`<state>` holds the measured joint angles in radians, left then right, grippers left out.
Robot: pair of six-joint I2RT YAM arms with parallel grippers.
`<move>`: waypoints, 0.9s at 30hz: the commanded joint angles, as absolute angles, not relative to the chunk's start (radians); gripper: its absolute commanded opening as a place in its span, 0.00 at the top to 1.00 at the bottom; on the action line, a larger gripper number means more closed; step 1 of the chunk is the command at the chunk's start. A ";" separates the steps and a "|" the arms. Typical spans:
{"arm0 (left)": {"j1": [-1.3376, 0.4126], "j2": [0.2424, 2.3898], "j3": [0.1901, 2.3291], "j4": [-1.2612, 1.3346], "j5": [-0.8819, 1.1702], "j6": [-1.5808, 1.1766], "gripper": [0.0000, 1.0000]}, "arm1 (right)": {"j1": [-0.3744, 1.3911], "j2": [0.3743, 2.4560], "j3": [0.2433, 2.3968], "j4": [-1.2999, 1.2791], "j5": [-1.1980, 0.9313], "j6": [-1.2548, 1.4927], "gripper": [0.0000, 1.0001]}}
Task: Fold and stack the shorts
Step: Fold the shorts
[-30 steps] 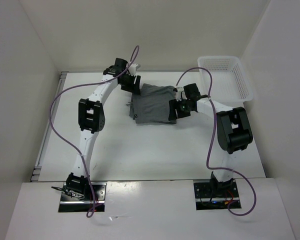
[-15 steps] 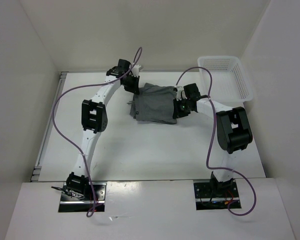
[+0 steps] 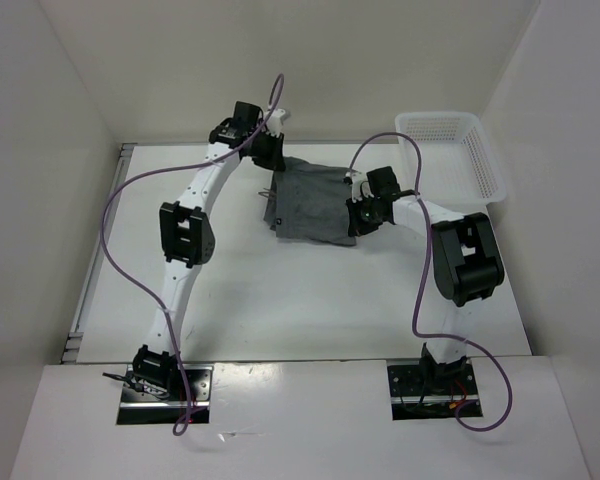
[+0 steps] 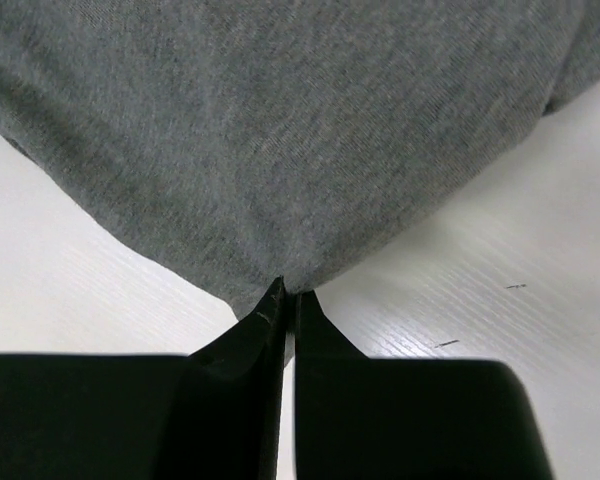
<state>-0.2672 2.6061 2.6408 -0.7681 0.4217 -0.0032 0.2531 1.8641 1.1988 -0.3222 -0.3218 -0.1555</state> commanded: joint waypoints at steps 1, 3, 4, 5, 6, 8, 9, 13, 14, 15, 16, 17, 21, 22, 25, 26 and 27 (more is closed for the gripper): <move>-0.278 2.582 2.689 -0.721 0.426 0.000 0.77 | 0.261 1.878 1.243 -0.302 -0.319 -0.202 0.98; -0.278 2.618 2.689 -0.721 0.390 0.000 0.65 | 0.261 1.878 1.243 -0.302 -0.319 -0.202 0.95; -0.288 2.629 2.689 -0.721 0.374 0.000 0.59 | 0.261 1.878 1.243 -0.302 -0.319 -0.212 0.88; -0.288 2.638 2.698 -0.721 0.361 0.000 0.50 | 0.261 1.878 1.243 -0.313 -0.319 -0.212 0.82; -0.288 2.648 2.698 -0.721 0.350 0.000 0.45 | 0.261 1.878 1.243 -0.313 -0.319 -0.222 0.74; -0.288 2.648 2.698 -0.721 0.339 0.000 0.34 | 0.261 1.868 1.243 -0.324 -0.319 -0.235 0.47; -0.288 2.648 2.698 -0.721 0.327 0.000 0.32 | 0.261 1.856 1.243 -0.333 -0.319 -0.235 0.42; -0.265 2.565 2.703 -0.721 0.279 0.000 0.18 | 0.261 1.797 1.307 -0.386 -0.298 -0.291 0.26; -0.265 2.541 2.685 -0.721 0.279 0.000 0.16 | 0.261 1.780 1.322 -0.399 -0.298 -0.301 0.23; -0.252 2.514 2.660 -0.721 0.259 0.000 0.13 | 0.261 1.763 1.350 -0.420 -0.282 -0.310 0.21; -0.242 2.464 2.605 -0.721 0.259 0.000 0.11 | 0.261 1.723 1.361 -0.420 -0.269 -0.324 0.20; -0.223 2.438 2.571 -0.721 0.249 0.000 0.08 | 0.261 1.701 1.370 -0.429 -0.259 -0.324 0.20; -0.170 2.275 2.386 -0.730 0.238 0.000 0.00 | 0.261 1.603 1.390 -0.430 -0.198 -0.368 0.18; -0.160 2.246 2.344 -0.730 0.238 0.000 0.00 | 0.261 1.560 1.390 -0.430 -0.148 -0.377 0.18; -0.111 2.119 2.177 -0.721 0.203 0.000 0.00 | 0.261 1.464 1.365 -0.345 -0.025 -0.399 0.14; -0.089 2.052 2.136 -0.721 0.192 0.000 0.00 | 0.261 1.436 1.333 -0.313 0.073 -0.411 0.13; -0.080 2.018 2.055 -0.700 0.164 0.000 0.00 | 0.261 1.412 1.315 -0.243 0.121 -0.425 0.13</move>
<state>-0.1047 2.1529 2.1586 -0.7273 0.2176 -0.0036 0.2531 1.4967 1.3384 -0.3801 -0.0811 -0.3679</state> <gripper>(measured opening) 0.997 0.866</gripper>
